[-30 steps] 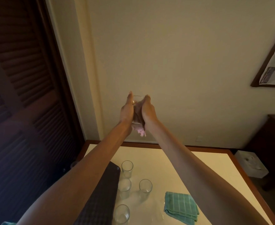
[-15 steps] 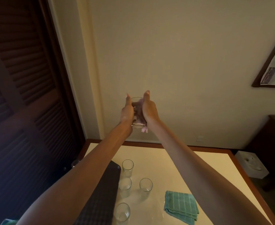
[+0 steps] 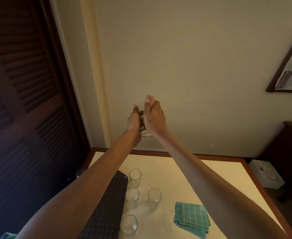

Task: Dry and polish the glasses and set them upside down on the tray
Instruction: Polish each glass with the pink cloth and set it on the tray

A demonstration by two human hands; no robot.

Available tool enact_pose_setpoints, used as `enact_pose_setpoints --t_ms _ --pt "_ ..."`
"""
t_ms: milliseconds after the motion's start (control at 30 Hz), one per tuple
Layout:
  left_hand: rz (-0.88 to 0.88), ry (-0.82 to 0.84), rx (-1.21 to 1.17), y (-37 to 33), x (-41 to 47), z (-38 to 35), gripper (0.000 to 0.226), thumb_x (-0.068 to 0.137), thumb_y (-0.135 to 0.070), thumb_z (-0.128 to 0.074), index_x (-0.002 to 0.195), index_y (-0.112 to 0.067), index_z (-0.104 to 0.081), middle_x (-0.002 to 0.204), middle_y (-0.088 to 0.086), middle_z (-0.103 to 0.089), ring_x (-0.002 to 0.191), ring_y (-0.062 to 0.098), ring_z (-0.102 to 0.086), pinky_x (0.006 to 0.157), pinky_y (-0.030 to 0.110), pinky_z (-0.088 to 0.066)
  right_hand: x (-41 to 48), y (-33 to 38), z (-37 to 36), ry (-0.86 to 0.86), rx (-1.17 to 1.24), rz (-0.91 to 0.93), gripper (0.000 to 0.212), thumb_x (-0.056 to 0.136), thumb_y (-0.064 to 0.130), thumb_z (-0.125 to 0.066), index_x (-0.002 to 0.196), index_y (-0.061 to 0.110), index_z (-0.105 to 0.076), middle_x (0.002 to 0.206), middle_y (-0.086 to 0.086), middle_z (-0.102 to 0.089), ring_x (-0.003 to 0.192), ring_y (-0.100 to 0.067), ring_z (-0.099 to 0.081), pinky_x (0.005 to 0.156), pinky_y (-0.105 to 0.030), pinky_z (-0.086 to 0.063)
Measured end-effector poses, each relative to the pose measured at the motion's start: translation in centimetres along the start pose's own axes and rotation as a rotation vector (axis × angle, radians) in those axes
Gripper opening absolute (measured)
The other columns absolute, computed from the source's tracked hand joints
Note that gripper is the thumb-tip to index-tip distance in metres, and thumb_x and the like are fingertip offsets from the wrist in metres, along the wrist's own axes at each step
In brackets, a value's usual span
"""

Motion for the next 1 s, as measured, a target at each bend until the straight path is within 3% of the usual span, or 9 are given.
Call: enact_pose_setpoints --t_ms 100,233,367,467,533,600,733,800,1000 --pt "-0.026 0.03 0.017 -0.8 -0.9 -1.0 0.068 0.109 -0.055 -0.029 0.097 -0.001 -0.069 0.068 0.01 -0.067 0.067 0.018 -0.066 0.064 0.03 -0.054 1.4 -2.5 -0.9 0.137 0.288 -0.369 0.079 0.098 0.067 -0.019 0.104 0.006 -0.069 0.084 -0.009 -0.07 0.075 -0.023 -0.068 0.075 -0.04 -0.057" --pt "-0.065 -0.058 0.053 -1.7 -0.3 0.0 0.054 0.095 -0.061 -0.059 0.11 -0.012 -0.074 0.096 0.01 -0.078 0.086 0.02 -0.074 0.076 0.033 -0.058 -0.6 -3.5 -2.3 0.201 0.544 -0.633 0.072 0.103 0.055 -0.022 0.083 0.007 -0.071 0.084 -0.02 -0.073 0.077 -0.028 -0.071 0.087 -0.041 -0.057" --pt "-0.091 -0.107 0.024 -1.8 1.1 1.3 0.09 0.073 -0.082 -0.061 0.13 -0.012 -0.064 0.115 0.012 -0.072 0.103 0.027 -0.072 0.087 0.044 -0.061 -3.0 -1.9 -2.6 0.199 0.329 -0.303 0.063 0.106 0.05 -0.016 0.082 0.012 -0.06 0.065 -0.004 -0.063 0.061 -0.013 -0.066 0.063 -0.025 -0.057" --pt "-0.066 -0.084 -0.022 -1.6 0.4 1.2 0.072 0.095 -0.072 -0.048 0.134 -0.013 -0.061 0.122 0.011 -0.072 0.11 0.026 -0.071 0.091 0.039 -0.06 -3.0 0.1 -1.6 0.057 0.124 0.042 0.04 0.106 0.043 -0.03 0.124 0.011 -0.045 0.106 -0.006 -0.061 0.086 -0.017 -0.065 0.069 -0.028 -0.056" --pt "-0.043 -0.069 -0.004 -1.3 0.3 1.0 0.058 0.106 -0.057 -0.038 0.129 -0.012 -0.066 0.12 0.011 -0.074 0.11 0.025 -0.071 0.091 0.036 -0.059 -1.8 1.1 -1.0 -0.017 0.062 0.165 0.037 0.106 0.039 -0.034 0.128 0.009 -0.04 0.117 -0.008 -0.054 0.095 -0.021 -0.063 0.071 -0.027 -0.052" --pt "-0.037 -0.06 0.02 -1.1 0.1 0.9 0.058 0.109 -0.054 -0.032 0.122 -0.012 -0.07 0.113 0.013 -0.076 0.103 0.024 -0.074 0.08 0.036 -0.06 -0.3 0.6 -0.5 -0.027 0.089 0.086 0.044 0.105 0.048 -0.03 0.126 0.013 -0.046 0.115 -0.006 -0.06 0.097 -0.021 -0.065 0.078 -0.032 -0.055" --pt "-0.064 -0.056 0.059 -1.9 -0.5 0.5 0.066 0.105 -0.062 -0.032 0.105 -0.011 -0.075 0.078 0.008 -0.077 0.079 0.023 -0.075 0.084 0.042 -0.061 1.0 -2.0 -1.8 0.125 0.447 -0.461 0.079 0.098 0.065 -0.019 0.089 0.006 -0.07 0.077 -0.011 -0.072 0.078 -0.026 -0.071 0.087 -0.048 -0.057" --pt "-0.094 -0.063 0.079 -2.7 -0.8 0.9 0.063 0.099 -0.067 -0.045 0.112 -0.012 -0.074 0.091 0.007 -0.079 0.091 0.023 -0.076 0.09 0.042 -0.06 -0.3 -2.3 -3.0 0.163 0.539 -0.601 0.071 0.102 0.059 -0.021 0.077 0.012 -0.069 0.079 -0.013 -0.072 0.08 -0.026 -0.071 0.09 -0.045 -0.056" --pt "-0.075 -0.084 0.022 -3.3 1.6 4.4 0.098 0.072 -0.089 -0.054 0.137 -0.015 -0.059 0.126 0.012 -0.07 0.112 0.028 -0.071 0.099 0.048 -0.057 -3.6 1.8 -4.2 0.119 0.281 -0.106 0.041 0.107 0.045 -0.022 0.101 0.019 -0.054 0.083 -0.005 -0.065 0.071 -0.009 -0.068 0.062 -0.021 -0.058"
Point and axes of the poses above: each hand's wrist, its own x-axis towards the middle knuckle, its own z-axis out of the back of the hand, y = z × x, the point moved 8 cm from there along x, towards the middle knuckle
